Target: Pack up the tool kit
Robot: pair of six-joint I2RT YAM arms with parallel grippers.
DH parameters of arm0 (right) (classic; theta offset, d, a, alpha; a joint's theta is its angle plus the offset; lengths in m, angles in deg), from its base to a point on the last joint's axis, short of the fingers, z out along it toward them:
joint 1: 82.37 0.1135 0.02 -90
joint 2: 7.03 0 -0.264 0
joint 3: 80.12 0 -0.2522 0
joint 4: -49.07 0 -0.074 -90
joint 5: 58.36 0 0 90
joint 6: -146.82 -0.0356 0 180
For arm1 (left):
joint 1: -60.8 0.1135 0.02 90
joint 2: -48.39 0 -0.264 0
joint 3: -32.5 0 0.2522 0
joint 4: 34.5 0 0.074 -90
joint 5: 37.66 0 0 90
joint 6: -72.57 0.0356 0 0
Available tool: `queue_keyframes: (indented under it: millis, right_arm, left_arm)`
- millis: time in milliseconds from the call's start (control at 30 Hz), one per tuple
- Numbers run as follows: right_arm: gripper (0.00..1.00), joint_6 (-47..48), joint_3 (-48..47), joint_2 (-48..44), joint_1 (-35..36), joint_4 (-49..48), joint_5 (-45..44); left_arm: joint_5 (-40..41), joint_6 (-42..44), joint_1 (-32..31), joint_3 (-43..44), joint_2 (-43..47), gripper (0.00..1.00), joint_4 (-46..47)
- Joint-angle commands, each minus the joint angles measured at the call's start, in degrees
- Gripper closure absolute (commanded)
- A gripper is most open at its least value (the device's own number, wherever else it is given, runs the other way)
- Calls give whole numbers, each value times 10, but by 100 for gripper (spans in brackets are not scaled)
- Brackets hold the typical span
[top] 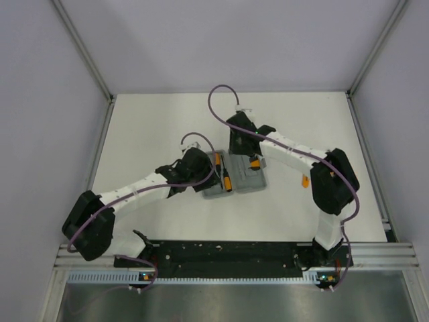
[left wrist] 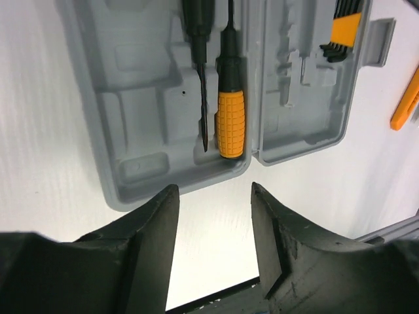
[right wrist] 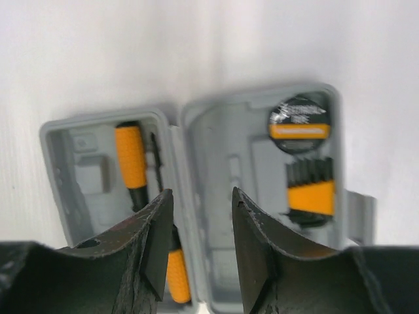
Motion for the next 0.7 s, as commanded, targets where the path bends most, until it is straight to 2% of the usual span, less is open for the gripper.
queue_keyframes:
  millis: [0, 233, 367, 567, 667]
  right_arm:
    - [59, 4, 79, -114, -37, -1, -24]
    - [58, 13, 242, -253, -154, -2, -15]
    - [57, 22, 303, -300, -232, -2, 1]
    - [52, 42, 333, -285, -313, -7, 15]
    - [50, 52, 331, -248, -337, -12, 10]
  left_arm:
    - [35, 31, 24, 17, 51, 46, -26]
    - [2, 106, 104, 21, 78, 35, -27]
    - [-12, 159, 144, 47, 75, 32, -44]
    - [-12, 203, 179, 65, 88, 25, -56]
    - [-45, 214, 195, 65, 89, 24, -57]
